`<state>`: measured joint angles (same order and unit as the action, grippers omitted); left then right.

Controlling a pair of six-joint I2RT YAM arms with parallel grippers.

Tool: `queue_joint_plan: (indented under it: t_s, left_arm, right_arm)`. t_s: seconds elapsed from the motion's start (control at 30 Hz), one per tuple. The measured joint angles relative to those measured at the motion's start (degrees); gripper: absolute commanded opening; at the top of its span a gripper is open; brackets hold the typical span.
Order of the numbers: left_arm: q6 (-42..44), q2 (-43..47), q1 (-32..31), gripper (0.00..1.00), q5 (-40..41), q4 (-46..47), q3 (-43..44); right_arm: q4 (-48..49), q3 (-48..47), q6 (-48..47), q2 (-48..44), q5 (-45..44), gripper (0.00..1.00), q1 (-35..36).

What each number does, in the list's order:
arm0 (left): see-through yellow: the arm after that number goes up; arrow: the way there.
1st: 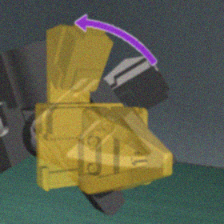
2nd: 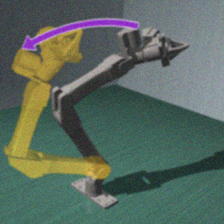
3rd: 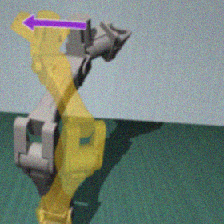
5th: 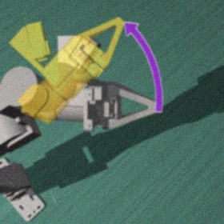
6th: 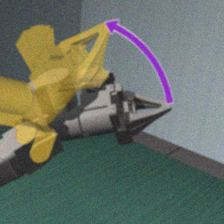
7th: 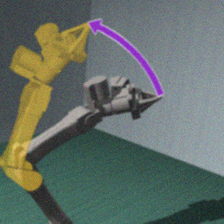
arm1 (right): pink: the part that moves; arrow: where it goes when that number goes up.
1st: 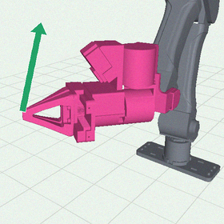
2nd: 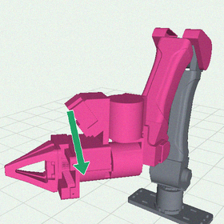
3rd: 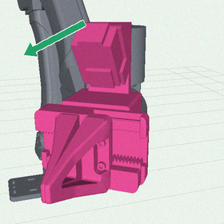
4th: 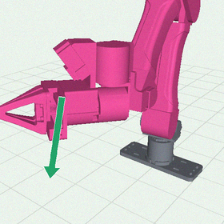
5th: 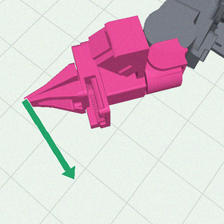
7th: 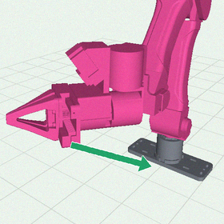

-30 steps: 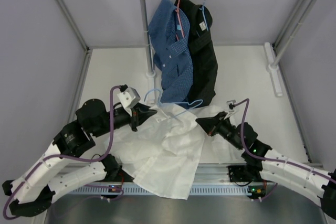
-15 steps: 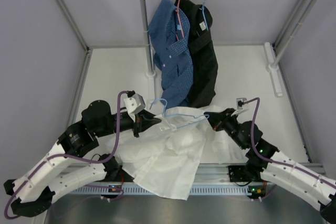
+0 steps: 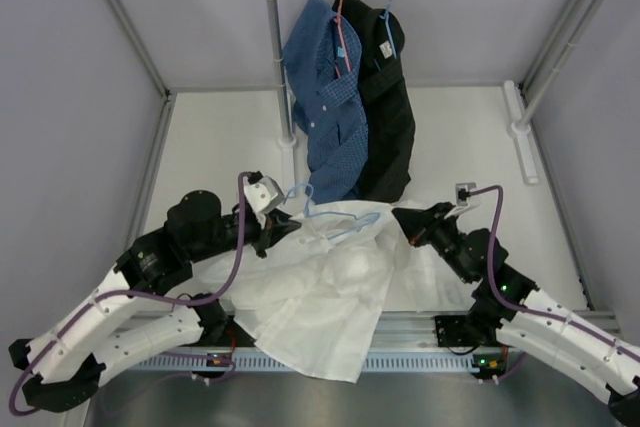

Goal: Place the shirt on the hanger

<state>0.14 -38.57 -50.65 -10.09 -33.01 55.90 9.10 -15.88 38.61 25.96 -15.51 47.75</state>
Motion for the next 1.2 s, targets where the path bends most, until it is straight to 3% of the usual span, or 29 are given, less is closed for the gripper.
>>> queue_joint_plan:
  t_s: [0.4, 0.53, 0.67, 0.87, 1.07, 1.1, 1.13, 1.2]
  left_arm:
    - [-1.2, -3.1, 0.0, 0.00, 0.1, -1.2, 0.3]
    - [-5.8, -3.6, 0.0, 0.00, 5.0, 0.4, 0.5]
    - [-11.2, -3.2, 0.0, 0.00, 11.3, 3.3, 1.1]
    - [-17.2, -4.7, 0.1, 0.00, 18.2, 8.5, 3.6]
    - [-17.4, -3.3, 0.1, 0.00, 11.9, 15.2, 3.0]
    - [-16.9, -2.5, 0.1, 0.00, 10.4, 16.3, 2.3]
    - [-16.4, -1.6, 0.1, 0.00, 9.0, 17.2, 1.6]
    - [-14.6, 0.5, 0.1, 0.00, 6.3, 18.1, -0.1]
  right_arm:
    - [6.8, -0.8, -3.7, 3.5, 12.3, 0.00, 0.0]
    - [11.4, -3.3, -3.5, 7.3, 19.3, 0.00, 1.3]
    - [16.1, -4.6, -4.5, 10.8, 22.3, 0.00, 9.3]
    - [21.0, -6.7, -8.6, 19.6, 19.4, 0.00, 24.5]
    - [23.4, -6.2, -9.1, 25.1, 12.2, 0.00, 26.8]
    - [23.4, -6.2, -9.1, 25.0, 11.5, 0.02, 26.8]
    - [22.9, -6.2, -9.3, 24.3, 10.4, 0.21, 26.8]
    - [20.5, -6.0, -9.5, 20.6, 8.9, 0.28, 26.9]
